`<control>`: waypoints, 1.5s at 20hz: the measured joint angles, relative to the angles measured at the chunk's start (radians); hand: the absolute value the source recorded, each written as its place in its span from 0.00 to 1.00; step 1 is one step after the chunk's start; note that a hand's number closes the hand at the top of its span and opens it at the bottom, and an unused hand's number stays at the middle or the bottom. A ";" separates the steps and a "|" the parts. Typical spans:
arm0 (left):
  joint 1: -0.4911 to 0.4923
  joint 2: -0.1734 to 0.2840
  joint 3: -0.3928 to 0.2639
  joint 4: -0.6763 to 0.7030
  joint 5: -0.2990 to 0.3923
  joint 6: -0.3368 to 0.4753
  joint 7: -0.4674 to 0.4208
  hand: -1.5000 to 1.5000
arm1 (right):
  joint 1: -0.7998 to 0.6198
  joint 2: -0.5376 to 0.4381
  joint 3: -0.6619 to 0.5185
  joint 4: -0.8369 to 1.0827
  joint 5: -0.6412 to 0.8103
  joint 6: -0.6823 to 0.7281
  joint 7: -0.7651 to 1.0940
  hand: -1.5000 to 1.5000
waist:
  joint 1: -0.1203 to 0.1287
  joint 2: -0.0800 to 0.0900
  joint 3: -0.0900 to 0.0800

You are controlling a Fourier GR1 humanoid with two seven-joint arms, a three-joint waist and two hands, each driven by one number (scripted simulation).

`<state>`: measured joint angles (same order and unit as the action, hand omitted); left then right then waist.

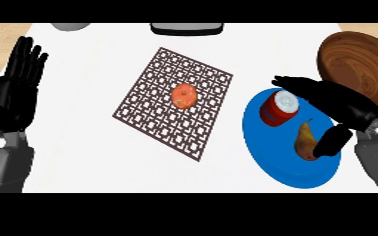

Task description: Pick the can from the plate and place it in the bowl

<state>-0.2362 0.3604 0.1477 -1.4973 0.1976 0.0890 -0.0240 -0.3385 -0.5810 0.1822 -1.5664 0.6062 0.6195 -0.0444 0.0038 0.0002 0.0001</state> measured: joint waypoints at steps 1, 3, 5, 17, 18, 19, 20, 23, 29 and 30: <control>-0.002 -0.004 0.005 0.007 0.000 -0.006 -0.004 0.50 | 0.002 0.006 -0.004 0.001 0.012 0.005 -0.011 0.00 | -0.001 0.000 0.000; -0.003 0.004 0.022 0.005 0.005 -0.024 0.003 0.50 | 0.010 0.029 0.001 0.004 0.044 -0.005 -0.020 0.00 | -0.001 0.000 0.000; -0.011 0.000 0.027 0.006 0.002 -0.027 0.010 0.50 | 0.011 0.044 0.005 0.024 0.078 -0.011 -0.034 0.00 | -0.001 0.000 0.000; -0.005 -0.036 0.038 -0.012 -0.043 -0.030 0.013 0.50 | -0.033 0.148 0.007 0.189 0.241 -0.063 -0.088 0.00 | 0.000 -0.002 -0.001; -0.010 -0.035 0.044 -0.005 -0.043 -0.033 0.012 0.50 | -0.026 0.152 0.003 0.192 0.250 -0.070 -0.092 0.00 | 0.000 -0.003 -0.002; -0.006 -0.034 0.051 -0.002 -0.038 -0.042 0.007 0.50 | -0.027 0.146 -0.005 0.200 0.256 -0.067 -0.102 0.00 | 0.000 -0.003 -0.002; 0.003 -0.045 0.048 0.009 -0.047 -0.039 -0.013 0.50 | -0.027 0.150 -0.006 0.211 0.265 -0.074 -0.105 0.00 | 0.000 -0.004 -0.003; 0.024 -0.056 0.047 -0.010 -0.049 -0.048 -0.021 0.50 | -0.056 0.168 -0.020 0.265 0.288 -0.086 -0.107 0.00 | 0.002 -0.006 -0.005; -0.004 -0.044 0.067 -0.006 -0.040 -0.058 0.015 0.50 | -0.082 0.205 -0.020 0.326 0.342 -0.181 -0.155 1.00 | 0.003 -0.011 -0.009; -0.006 -0.041 0.069 -0.005 -0.041 -0.062 0.015 0.50 | -0.089 0.202 -0.027 0.341 0.345 -0.200 -0.179 1.00 | 0.003 -0.011 -0.008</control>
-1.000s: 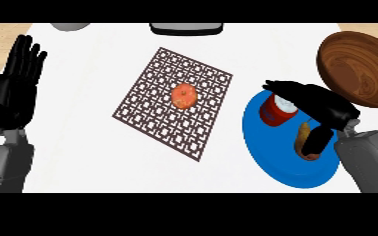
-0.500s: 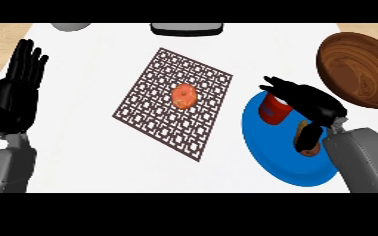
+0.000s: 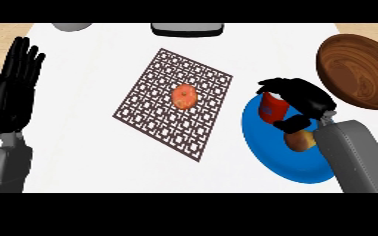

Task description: Pick the can from the plate and place it in the bowl

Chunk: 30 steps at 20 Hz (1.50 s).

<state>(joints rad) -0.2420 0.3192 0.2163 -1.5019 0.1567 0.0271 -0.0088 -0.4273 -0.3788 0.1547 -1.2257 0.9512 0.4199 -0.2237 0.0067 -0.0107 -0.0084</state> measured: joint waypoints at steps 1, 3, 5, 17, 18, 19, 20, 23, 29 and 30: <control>-0.004 -0.003 -0.001 -0.004 0.000 0.004 0.008 0.50 | -0.008 -0.002 -0.008 0.028 0.003 -0.027 -0.030 1.00 | 0.001 -0.001 0.000; 0.002 -0.013 -0.006 0.010 -0.011 0.003 -0.016 0.50 | -0.026 0.005 -0.014 0.069 0.015 -0.071 -0.068 1.00 | 0.002 -0.002 -0.002; -0.017 -0.009 -0.003 0.017 -0.012 0.002 -0.004 0.50 | -0.025 0.002 -0.020 0.077 0.024 -0.095 -0.095 1.00 | 0.001 -0.002 -0.002; 0.034 0.009 0.055 -0.005 0.004 0.017 -0.009 0.50 | 0.224 -0.477 -0.447 0.395 -0.070 -0.167 -0.184 1.00 | -0.088 0.019 0.018; 0.032 0.010 0.056 -0.008 0.006 0.016 -0.008 0.50 | 0.237 -0.513 -0.481 0.436 -0.080 -0.178 -0.205 1.00 | -0.082 0.020 0.019; 0.033 0.009 0.052 -0.014 0.006 0.015 -0.004 0.50 | 0.250 -0.547 -0.512 0.475 -0.089 -0.192 -0.225 1.00 | -0.076 0.021 0.020; 0.033 0.008 0.050 -0.015 0.008 0.012 -0.003 0.50 | 0.263 -0.579 -0.541 0.513 -0.097 -0.209 -0.250 1.00 | -0.072 0.021 0.020; 0.043 0.000 0.040 -0.020 0.007 0.004 -0.010 0.50 | 0.290 -0.660 -0.623 0.617 -0.118 -0.279 -0.306 1.00 | -0.053 0.021 0.021; 0.033 0.006 0.035 -0.017 0.012 -0.013 -0.008 0.50 | 0.288 -0.800 -0.757 0.782 -0.194 -0.310 -0.472 1.00 | -0.026 0.018 0.019; 0.028 0.001 0.029 -0.017 0.009 -0.011 -0.009 0.50 | 0.281 -0.820 -0.774 0.800 -0.209 -0.299 -0.506 1.00 | -0.024 0.017 0.019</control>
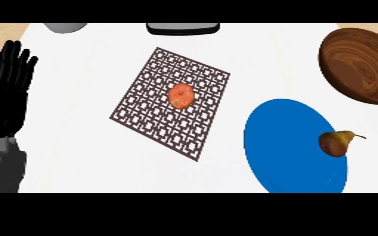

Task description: Pick the can from the plate and place it in the bowl

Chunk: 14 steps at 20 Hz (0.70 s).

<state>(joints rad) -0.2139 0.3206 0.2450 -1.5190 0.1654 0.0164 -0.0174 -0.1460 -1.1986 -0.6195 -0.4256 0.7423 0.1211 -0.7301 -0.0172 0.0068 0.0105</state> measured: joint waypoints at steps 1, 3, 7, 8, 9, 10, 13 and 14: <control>-0.006 0.000 -0.002 0.001 -0.002 0.002 0.004 0.50 | -0.007 -0.022 -0.018 0.015 -0.015 0.009 -0.033 1.00 | 0.002 -0.001 0.000; -0.006 -0.007 -0.012 0.004 -0.009 0.002 -0.004 0.50 | -0.023 -0.057 -0.047 0.044 -0.038 0.014 -0.089 1.00 | 0.009 -0.001 -0.001; -0.027 -0.005 -0.014 0.019 -0.009 -0.003 -0.002 0.50 | -0.068 -0.120 -0.092 0.093 -0.088 0.073 -0.162 1.00 | 0.019 -0.001 -0.003; -0.029 -0.007 -0.015 0.022 -0.010 -0.002 -0.005 0.50 | -0.081 -0.129 -0.098 0.101 -0.099 0.089 -0.168 1.00 | 0.022 -0.001 -0.004; -0.023 -0.011 -0.018 0.025 -0.010 -0.006 -0.012 0.50 | -0.098 -0.141 -0.105 0.107 -0.112 0.110 -0.168 1.00 | 0.026 -0.001 -0.004; -0.020 -0.017 -0.025 0.022 -0.016 -0.003 -0.014 0.50 | -0.116 -0.153 -0.110 0.111 -0.126 0.138 -0.163 1.00 | 0.028 -0.002 -0.005; -0.035 -0.020 -0.035 0.018 -0.025 0.004 -0.001 0.50 | -0.173 -0.167 -0.110 0.113 -0.154 0.201 -0.139 1.00 | 0.037 -0.002 -0.006; -0.038 -0.020 -0.036 0.012 -0.024 0.005 0.007 0.50 | -0.191 -0.169 -0.102 0.111 -0.158 0.220 -0.127 1.00 | 0.040 -0.002 -0.007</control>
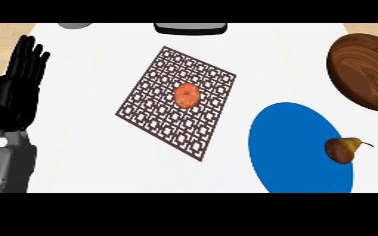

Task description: Pick the can from the plate and place it in the bowl

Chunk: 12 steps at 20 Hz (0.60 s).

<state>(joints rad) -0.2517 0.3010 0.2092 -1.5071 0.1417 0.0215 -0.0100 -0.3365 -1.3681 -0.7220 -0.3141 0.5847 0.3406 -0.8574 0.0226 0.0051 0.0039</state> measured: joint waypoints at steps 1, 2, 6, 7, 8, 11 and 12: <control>-0.008 0.001 0.003 0.011 0.003 -0.003 -0.003 0.50 | -0.023 -0.001 0.008 -0.008 -0.005 0.022 0.015 1.00 | 0.001 0.001 -0.001; -0.019 -0.005 -0.005 0.021 -0.006 0.003 -0.006 0.50 | -0.049 -0.001 0.019 -0.016 -0.008 0.043 0.034 1.00 | 0.003 0.002 -0.001; -0.025 0.001 -0.004 0.009 -0.001 -0.004 0.008 0.50 | -0.150 0.013 0.064 -0.048 -0.017 0.107 0.118 1.00 | 0.016 0.002 -0.002; -0.020 0.003 -0.003 0.010 0.001 -0.009 0.006 0.50 | -0.175 0.017 0.076 -0.058 -0.019 0.124 0.140 1.00 | 0.016 0.002 -0.003; -0.024 0.001 -0.004 0.019 -0.003 -0.007 0.001 0.50 | -0.198 0.030 0.092 -0.069 -0.017 0.131 0.158 1.00 | 0.015 0.002 -0.003; -0.026 0.009 0.001 0.014 0.003 -0.017 0.008 0.50 | -0.263 0.070 0.148 -0.105 -0.006 0.153 0.207 1.00 | 0.019 0.002 -0.003; -0.037 0.006 -0.001 0.022 -0.004 -0.010 0.007 0.50 | -0.283 0.087 0.168 -0.116 0.000 0.159 0.223 1.00 | 0.017 0.003 -0.003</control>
<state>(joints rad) -0.2887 0.3072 0.2079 -1.4850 0.1381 0.0118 -0.0027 -0.6195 -1.2808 -0.5540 -0.4305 0.5849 0.4992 -0.6348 0.0393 0.0080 0.0004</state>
